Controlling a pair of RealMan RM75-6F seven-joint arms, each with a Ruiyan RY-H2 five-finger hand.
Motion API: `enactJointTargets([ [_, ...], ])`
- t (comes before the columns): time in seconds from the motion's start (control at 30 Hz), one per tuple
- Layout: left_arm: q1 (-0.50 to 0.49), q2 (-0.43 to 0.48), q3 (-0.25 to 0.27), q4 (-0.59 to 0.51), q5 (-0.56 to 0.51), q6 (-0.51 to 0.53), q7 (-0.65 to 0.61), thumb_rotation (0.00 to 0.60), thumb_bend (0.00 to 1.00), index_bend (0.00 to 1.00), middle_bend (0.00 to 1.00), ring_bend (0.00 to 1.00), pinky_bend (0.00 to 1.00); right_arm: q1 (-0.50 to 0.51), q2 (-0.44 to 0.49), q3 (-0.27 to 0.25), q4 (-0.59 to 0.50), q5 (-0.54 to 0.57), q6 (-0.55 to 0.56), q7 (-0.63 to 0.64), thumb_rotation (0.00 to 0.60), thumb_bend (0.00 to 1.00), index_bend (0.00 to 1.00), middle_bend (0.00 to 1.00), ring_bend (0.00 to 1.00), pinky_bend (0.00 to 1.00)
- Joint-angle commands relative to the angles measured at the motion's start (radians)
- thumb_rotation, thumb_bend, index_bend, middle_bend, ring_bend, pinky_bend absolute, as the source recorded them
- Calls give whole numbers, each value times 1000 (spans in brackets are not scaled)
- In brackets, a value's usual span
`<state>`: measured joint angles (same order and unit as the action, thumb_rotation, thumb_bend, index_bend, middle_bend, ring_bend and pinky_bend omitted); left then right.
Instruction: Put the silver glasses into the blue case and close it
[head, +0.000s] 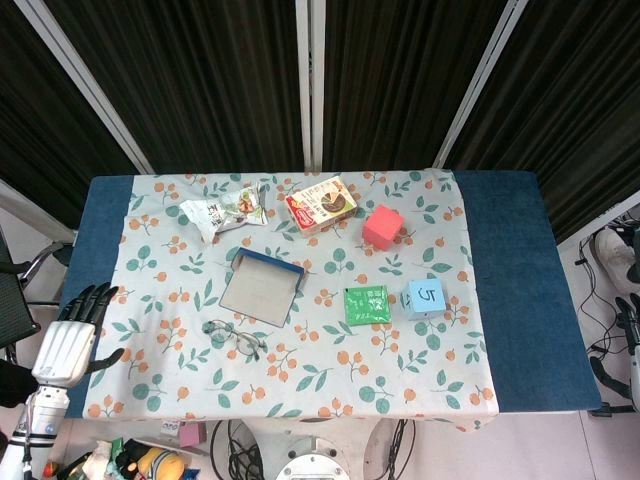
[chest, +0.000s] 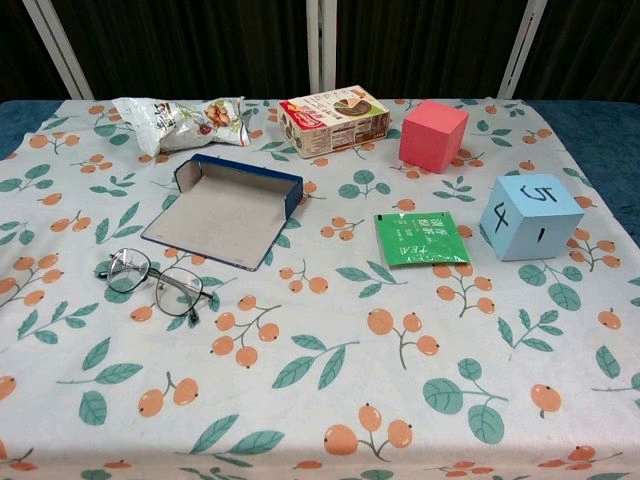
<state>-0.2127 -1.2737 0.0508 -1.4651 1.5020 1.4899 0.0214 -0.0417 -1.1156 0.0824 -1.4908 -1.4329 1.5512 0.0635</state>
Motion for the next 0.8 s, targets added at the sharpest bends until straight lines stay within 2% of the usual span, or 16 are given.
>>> enactJointTargets([
  [0.03, -7, -2, -14, -5, 13, 1, 6, 600, 144, 43, 44, 52, 184, 0, -3, -1, 4, 1, -4, 2, 600, 176, 0, 0, 0, 0],
  [0.3, -22, 5, -19, -48, 48, -29, 18, 600, 145, 44, 44, 52, 184, -1, -4, 3, 14, 4, -4, 16, 600, 176, 0, 0, 0, 0],
  [0.53, -106, -7, -30, -81, 107, -136, 37, 600, 183, 50, 41, 53, 184, 5, 4, 12, -3, 9, -5, -7, 600, 176, 0, 0, 0, 0],
  [0.8, -194, -108, -45, -60, 112, -267, 31, 600, 192, 190, 47, 53, 184, -7, 13, 11, 7, 20, 0, -3, 600, 176, 0, 0, 0, 0],
])
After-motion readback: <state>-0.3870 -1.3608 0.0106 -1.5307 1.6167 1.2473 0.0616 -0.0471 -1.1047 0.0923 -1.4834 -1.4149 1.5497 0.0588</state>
